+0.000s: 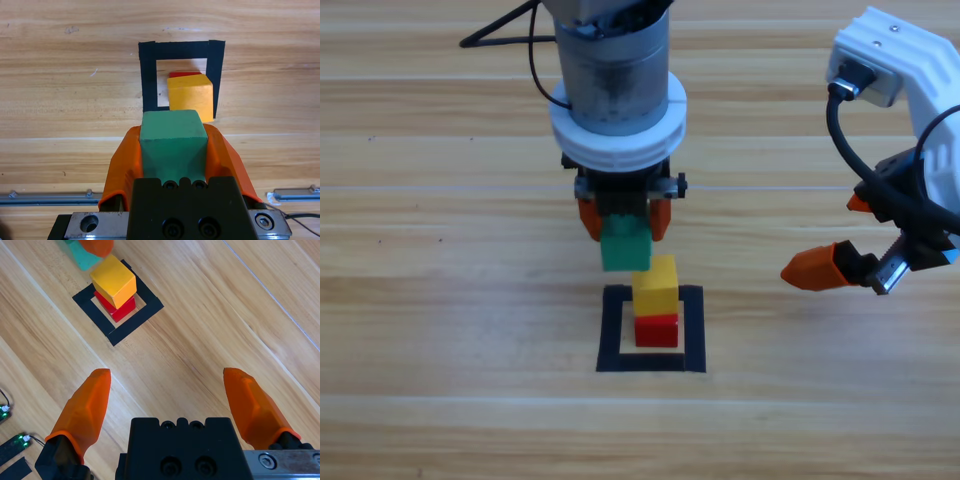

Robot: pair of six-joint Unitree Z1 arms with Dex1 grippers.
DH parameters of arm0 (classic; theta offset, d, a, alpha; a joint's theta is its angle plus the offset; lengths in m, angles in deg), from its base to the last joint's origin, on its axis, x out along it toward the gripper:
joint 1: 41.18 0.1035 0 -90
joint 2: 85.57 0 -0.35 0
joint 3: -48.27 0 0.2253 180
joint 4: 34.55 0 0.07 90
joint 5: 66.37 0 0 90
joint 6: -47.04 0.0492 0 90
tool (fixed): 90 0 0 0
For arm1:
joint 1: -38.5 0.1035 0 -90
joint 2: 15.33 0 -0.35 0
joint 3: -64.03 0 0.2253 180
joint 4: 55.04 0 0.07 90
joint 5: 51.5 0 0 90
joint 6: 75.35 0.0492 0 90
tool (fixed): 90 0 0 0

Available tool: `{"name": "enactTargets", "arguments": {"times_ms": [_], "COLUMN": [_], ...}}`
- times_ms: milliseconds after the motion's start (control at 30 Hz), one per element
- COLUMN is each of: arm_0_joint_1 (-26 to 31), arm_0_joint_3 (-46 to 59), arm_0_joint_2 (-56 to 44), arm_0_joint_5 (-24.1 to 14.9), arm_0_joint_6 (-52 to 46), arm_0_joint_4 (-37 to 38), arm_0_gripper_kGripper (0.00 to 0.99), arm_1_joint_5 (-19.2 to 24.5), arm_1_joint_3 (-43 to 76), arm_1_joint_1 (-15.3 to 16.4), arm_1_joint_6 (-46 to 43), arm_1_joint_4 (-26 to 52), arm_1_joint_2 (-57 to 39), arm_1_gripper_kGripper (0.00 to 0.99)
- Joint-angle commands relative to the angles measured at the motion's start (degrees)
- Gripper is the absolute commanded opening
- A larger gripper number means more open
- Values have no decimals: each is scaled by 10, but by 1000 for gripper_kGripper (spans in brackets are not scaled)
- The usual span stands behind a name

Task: Stack the blocks in the rectangular block: red at the bottom, yellow in the middle, green on top

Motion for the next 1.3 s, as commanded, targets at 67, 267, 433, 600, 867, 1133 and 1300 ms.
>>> {"name": "enactTargets", "arguments": {"times_ms": [67,267,433,600,867,1133,1300], "arm_0_joint_1": [-10,-13,-16,-20,-21,-21,-21], "arm_0_joint_3": [-14,-20,-27,-35,-42,-45,-48], "arm_0_joint_2": [43,51,61,72,80,85,88], "arm_0_joint_5": [5,5,4,4,2,0,-1], "arm_0_joint_6": [13,15,15,15,15,18,18], "arm_0_joint_4": [-2,-2,-2,-2,-2,-2,-2], "arm_0_gripper_kGripper": [28,28,28,28,28,28,28], "arm_1_joint_5": [-3,-6,-8,-8,-9,-13,-14], "arm_1_joint_3": [18,18,18,19,19,19,19], "arm_1_joint_1": [-15,-15,-15,-15,-15,-15,-15], "arm_1_joint_6": [-3,-4,-4,-4,-5,-7,-9], "arm_1_joint_4": [3,3,3,3,3,3,3], "arm_1_joint_2": [2,3,6,8,9,10,11], "arm_1_gripper_kGripper": [988,988,988,988,988,988,988]}}
